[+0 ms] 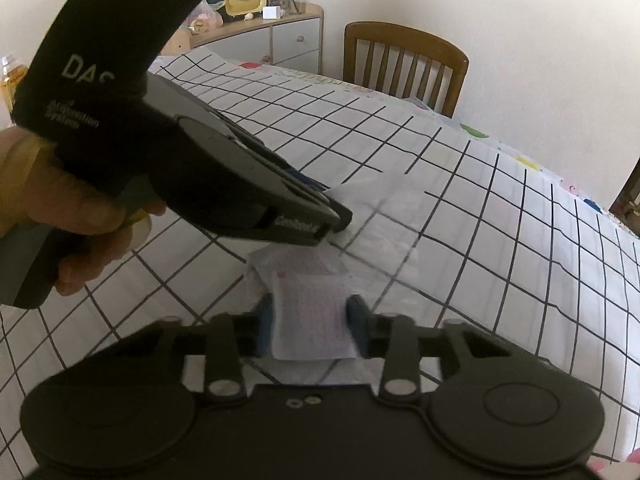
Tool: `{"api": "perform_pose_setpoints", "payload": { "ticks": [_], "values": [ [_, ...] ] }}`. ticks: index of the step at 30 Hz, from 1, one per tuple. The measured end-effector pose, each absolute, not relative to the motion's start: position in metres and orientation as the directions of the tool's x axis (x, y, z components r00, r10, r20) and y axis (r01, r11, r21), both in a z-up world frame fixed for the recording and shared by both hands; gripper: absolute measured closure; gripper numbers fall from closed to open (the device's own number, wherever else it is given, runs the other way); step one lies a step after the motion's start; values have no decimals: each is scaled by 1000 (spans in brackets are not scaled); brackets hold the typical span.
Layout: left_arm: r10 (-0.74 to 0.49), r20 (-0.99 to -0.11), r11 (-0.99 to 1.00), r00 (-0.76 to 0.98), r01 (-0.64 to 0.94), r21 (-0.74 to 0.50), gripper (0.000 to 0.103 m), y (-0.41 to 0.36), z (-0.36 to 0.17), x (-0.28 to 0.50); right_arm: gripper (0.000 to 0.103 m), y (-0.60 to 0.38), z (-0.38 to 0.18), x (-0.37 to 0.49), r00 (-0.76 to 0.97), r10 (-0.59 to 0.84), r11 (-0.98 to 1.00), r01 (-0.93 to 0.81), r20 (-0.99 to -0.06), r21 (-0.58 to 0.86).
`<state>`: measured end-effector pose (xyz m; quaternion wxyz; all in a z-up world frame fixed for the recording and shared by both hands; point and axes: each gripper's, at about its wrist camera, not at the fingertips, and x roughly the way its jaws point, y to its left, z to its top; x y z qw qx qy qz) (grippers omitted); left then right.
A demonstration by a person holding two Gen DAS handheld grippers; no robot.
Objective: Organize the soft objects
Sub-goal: 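Grasp the white tissue with the left gripper while the right grasps the printed paper slip, then carry the tissue and paper slip with both grippers over the red tin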
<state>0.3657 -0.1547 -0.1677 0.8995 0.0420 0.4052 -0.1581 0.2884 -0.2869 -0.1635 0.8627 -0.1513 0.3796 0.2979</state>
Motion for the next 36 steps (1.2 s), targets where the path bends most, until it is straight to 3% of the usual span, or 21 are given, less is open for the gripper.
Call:
{"api": "perform_pose_setpoints", "payload": {
  "ticks": [15, 36],
  "values": [
    [-269, -716, 955, 644, 277, -108, 96, -116, -138, 341, 72, -312, -130, 246, 597, 386, 826, -563, -703, -24],
    [-199, -675, 978, 711, 192, -85, 96, -41, -45, 245, 72, -270, -43, 182, 641, 430, 833, -553, -635, 6]
  ]
}}
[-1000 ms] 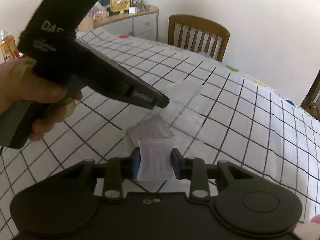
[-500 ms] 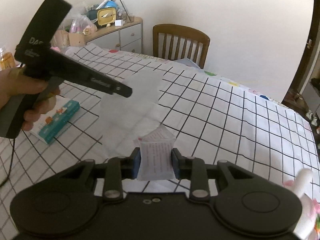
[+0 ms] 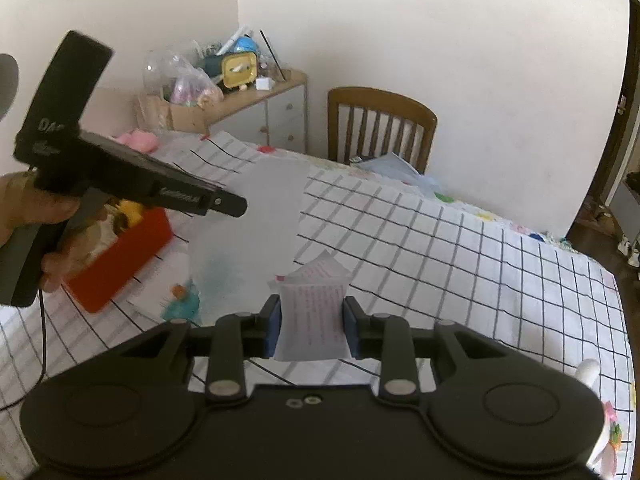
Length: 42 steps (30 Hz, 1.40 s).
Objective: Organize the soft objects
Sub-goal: 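Carry the tissue and paper slip with both grippers over the red tin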
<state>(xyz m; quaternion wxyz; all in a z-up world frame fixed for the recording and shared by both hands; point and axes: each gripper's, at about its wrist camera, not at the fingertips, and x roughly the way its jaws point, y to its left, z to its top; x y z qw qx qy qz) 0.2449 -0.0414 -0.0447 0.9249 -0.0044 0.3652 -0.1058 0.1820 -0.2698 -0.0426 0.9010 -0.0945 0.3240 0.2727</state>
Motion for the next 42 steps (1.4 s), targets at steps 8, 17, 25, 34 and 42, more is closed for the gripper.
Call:
{"api": "perform_pose_setpoints", "payload": {
  "ticks": [8, 17, 25, 34, 42],
  "values": [
    [-136, -627, 991, 767, 107, -84, 96, 19, -11, 203, 72, -226, -17, 170, 629, 488, 797, -604, -605, 15],
    [-26, -589, 998, 808, -9, -57, 96, 94, 15, 170, 72, -165, 2, 160, 604, 544, 737, -675, -583, -11],
    [88, -555, 994, 827, -109, -5, 96, 147, 30, 146, 72, -101, 6, 157, 553, 593, 667, -744, -585, -27],
    [200, -565, 978, 801, -199, 63, 95, 180, 14, 140, 71, -49, -15, 167, 504, 603, 650, -760, -619, 15],
    [156, -614, 979, 774, -206, -11, 95, 188, -17, 153, 71, -17, -47, 184, 458, 584, 645, -763, -671, 40]
  ]
}}
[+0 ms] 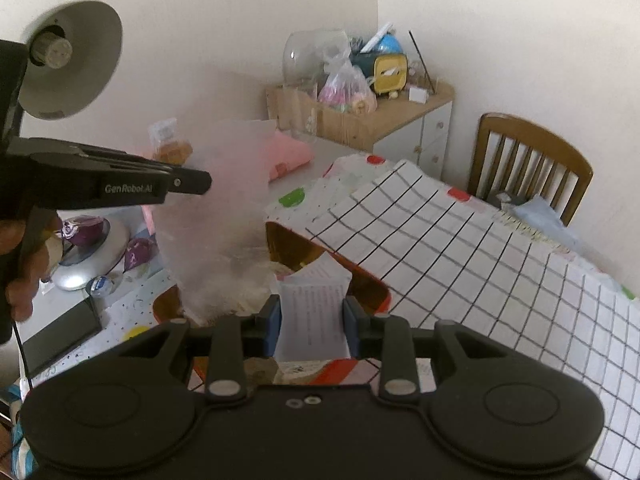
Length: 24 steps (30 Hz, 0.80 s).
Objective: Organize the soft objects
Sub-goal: 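Carry the tissue and paper slip with both grippers over the red tin, then open both grippers to drop the tissue and paper slip into the tin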
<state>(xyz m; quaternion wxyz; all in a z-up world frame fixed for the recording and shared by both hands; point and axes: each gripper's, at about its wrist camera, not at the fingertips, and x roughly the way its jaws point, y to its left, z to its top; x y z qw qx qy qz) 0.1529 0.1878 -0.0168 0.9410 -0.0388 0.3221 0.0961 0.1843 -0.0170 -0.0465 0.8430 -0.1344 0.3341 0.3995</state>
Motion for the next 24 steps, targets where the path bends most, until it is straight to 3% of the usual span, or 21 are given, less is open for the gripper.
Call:
{"api": "perform_pose_setpoints", "payload": {
  "ticks": [24],
  "values": [
    [14, -752, 982, 659, -152, -115, 95, 182, -90, 168, 67, 23, -106, 188, 411, 528, 566, -823, -743, -54]
  ]
}}
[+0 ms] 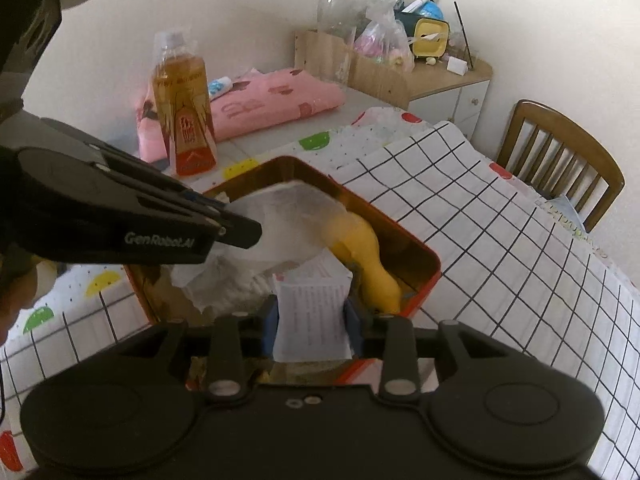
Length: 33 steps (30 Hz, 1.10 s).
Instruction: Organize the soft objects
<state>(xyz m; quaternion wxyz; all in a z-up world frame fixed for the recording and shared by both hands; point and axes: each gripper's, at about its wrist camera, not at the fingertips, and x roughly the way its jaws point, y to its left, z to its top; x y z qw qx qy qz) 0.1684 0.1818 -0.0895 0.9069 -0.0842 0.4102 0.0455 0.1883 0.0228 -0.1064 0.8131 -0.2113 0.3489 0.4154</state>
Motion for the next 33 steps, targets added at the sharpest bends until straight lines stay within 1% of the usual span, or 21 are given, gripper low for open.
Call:
{"api": "perform_pose_setpoints", "payload": {
  "ticks": [4, 9, 12, 13, 14, 16, 19, 23, 25, 28, 33],
  "values": [
    [10, -759, 979, 651, -160, -124, 94, 181, -93, 168, 66, 22, -109, 188, 401, 528, 561, -827, -749, -48],
    [16, -760, 980, 650, -159, -116, 91, 180, -93, 169, 61, 20, -109, 187, 395, 526, 551, -833, -753, -53],
    [12, -757, 980, 654, -157, -120, 79, 179, -92, 169, 57, 18, -106, 186, 390, 536, 550, -834, -749, -41],
    [8, -754, 980, 657, -156, -126, 69, 179, -92, 168, 54, 17, -105, 185, 392, 540, 551, -834, -745, -39],
    [5, -751, 980, 660, -154, -129, 49, 179, -91, 168, 49, 17, -104, 185, 392, 545, 552, -833, -741, -34],
    [3, -738, 980, 675, -150, -133, 23, 179, -89, 166, 48, 16, -102, 184, 394, 547, 553, -832, -738, -34],
    [0, -728, 980, 686, -144, -137, 23, 179, -85, 164, 48, 15, -100, 182, 397, 549, 552, -833, -735, -38],
    [9, -720, 979, 694, -153, -135, 23, 181, -81, 159, 38, 9, -93, 177, 400, 569, 549, -835, -719, -31],
    [11, -718, 978, 696, -157, -136, 23, 182, -79, 156, 37, 5, -88, 174, 400, 577, 549, -835, -712, -25],
    [20, -713, 979, 701, -157, -127, 23, 182, -75, 152, 31, -2, -81, 172, 411, 588, 557, -830, -697, -20],
    [22, -700, 984, 714, -141, -113, 20, 180, -67, 141, 25, -16, -70, 169, 426, 600, 582, -813, -677, 4]
  ]
}}
